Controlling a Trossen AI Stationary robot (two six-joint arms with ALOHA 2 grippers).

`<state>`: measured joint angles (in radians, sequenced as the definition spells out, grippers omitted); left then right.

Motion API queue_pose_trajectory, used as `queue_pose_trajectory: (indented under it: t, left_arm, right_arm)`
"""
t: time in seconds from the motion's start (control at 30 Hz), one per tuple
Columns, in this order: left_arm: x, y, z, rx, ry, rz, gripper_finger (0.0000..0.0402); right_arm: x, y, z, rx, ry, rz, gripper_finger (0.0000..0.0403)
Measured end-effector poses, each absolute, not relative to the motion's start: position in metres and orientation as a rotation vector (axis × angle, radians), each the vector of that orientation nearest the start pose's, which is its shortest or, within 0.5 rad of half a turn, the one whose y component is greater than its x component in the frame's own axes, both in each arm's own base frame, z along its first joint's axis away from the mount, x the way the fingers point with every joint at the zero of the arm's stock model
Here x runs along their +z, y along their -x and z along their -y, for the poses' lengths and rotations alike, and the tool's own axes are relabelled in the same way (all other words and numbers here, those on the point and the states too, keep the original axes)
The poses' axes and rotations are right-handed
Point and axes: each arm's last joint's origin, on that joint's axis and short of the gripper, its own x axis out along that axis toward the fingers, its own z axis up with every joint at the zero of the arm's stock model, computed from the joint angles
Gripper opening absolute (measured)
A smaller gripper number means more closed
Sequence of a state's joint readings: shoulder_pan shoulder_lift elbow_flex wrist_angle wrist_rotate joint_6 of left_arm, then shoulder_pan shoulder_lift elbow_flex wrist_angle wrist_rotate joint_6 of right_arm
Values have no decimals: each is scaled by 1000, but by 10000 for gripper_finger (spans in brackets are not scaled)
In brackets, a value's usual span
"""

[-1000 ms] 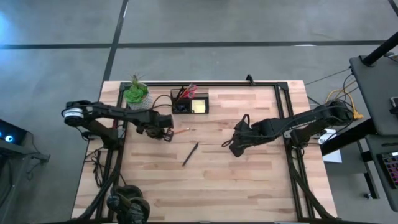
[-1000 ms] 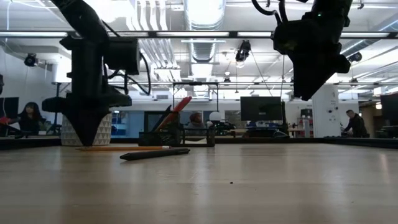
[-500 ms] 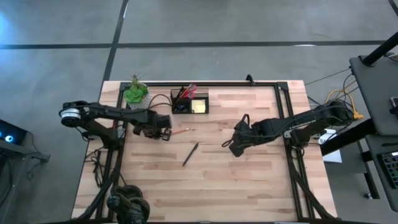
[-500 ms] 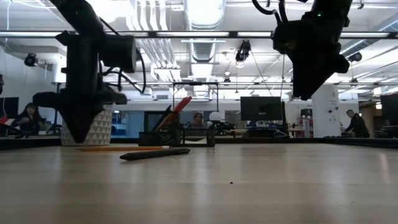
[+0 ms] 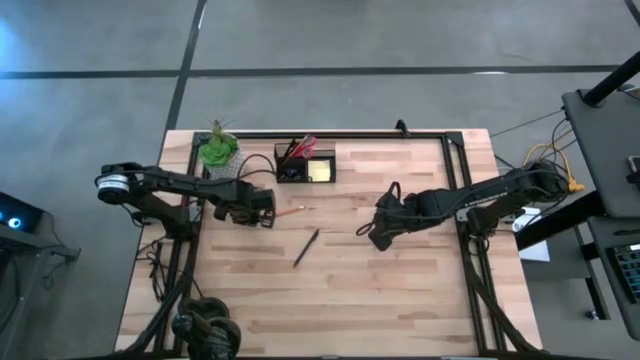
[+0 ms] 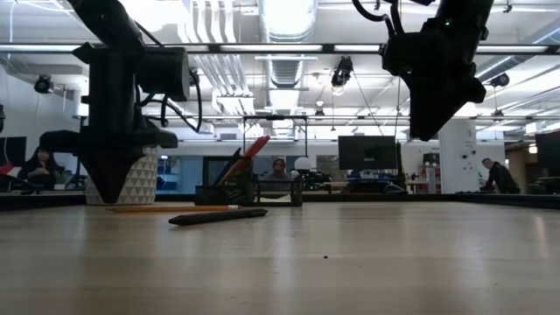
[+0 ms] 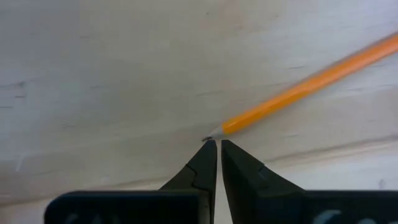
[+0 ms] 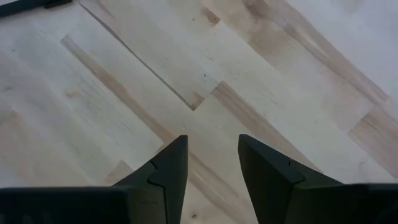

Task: Pick and place office supplies into organizer
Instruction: Put the pencil into the top left section of the black desk organizer

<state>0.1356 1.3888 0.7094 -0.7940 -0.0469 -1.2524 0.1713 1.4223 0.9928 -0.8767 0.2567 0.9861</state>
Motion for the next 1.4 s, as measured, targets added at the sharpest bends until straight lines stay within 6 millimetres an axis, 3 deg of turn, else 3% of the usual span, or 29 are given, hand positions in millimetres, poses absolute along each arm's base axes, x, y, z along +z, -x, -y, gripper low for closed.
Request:
queue_pose_trajectory:
  t: [0.67,0.83,1.1,1.2,1.4]
  left_arm:
    - [146,-203,-29,1051,1086,-1127,8]
    - [145,-204,-30,1047,1088,-1120,8]
    - [144,-203,-30,1046,1075,-1125,8]
    - [144,-203,-30,1044,1067,-1121,8]
    - [144,-205,-30,1029,1048,-1109,8]
  right_arm:
    - [225,-251,-36,-678,-573,-1104,137]
    - [238,-259,-36,-615,-542,-1070,137]
    - [264,-299,-15,-231,-335,-894,137]
    - [258,-322,1,-132,-285,-894,137]
    - [221,-375,22,-4,-113,-1011,137]
